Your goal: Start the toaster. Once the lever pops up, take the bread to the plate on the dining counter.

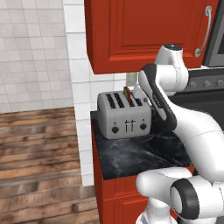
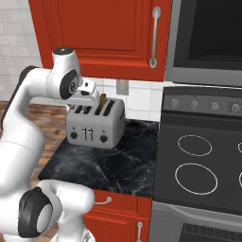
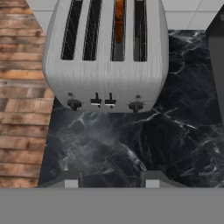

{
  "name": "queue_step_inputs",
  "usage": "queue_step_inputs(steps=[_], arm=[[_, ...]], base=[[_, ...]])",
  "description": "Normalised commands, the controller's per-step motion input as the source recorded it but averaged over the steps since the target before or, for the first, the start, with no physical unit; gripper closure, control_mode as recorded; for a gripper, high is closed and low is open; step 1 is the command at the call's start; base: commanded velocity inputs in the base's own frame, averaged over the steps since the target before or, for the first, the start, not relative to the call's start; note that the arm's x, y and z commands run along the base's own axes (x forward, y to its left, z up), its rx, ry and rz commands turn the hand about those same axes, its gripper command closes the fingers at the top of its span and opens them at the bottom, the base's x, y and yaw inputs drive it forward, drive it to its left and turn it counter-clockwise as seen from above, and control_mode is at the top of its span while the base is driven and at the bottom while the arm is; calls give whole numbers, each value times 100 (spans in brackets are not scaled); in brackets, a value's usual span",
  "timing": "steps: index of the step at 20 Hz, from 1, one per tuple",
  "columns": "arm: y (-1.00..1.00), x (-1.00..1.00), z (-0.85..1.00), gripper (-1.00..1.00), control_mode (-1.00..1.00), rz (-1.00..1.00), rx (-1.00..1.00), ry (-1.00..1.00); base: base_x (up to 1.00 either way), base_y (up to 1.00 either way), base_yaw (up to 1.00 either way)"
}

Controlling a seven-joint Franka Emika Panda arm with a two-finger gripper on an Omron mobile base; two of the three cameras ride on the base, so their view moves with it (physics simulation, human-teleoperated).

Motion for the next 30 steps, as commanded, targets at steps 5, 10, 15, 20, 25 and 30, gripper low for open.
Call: queue_step_inputs(steps=[5, 10, 15, 20, 25, 30], arm=[[8, 2, -13, -100, -100, 0, 0, 0], [32, 3, -23, -100, -100, 0, 0, 0], [29, 3, -28, -100, -100, 0, 0, 0], [14, 4, -37, -100, -100, 0, 0, 0], [0, 16, -30, -100, -100, 0, 0, -1], [0, 20, -28, -100, -100, 0, 0, -2]], base=[[0, 0, 0], [0, 0, 0], [0, 0, 0], [0, 0, 0], [0, 0, 0], [0, 0, 0]])
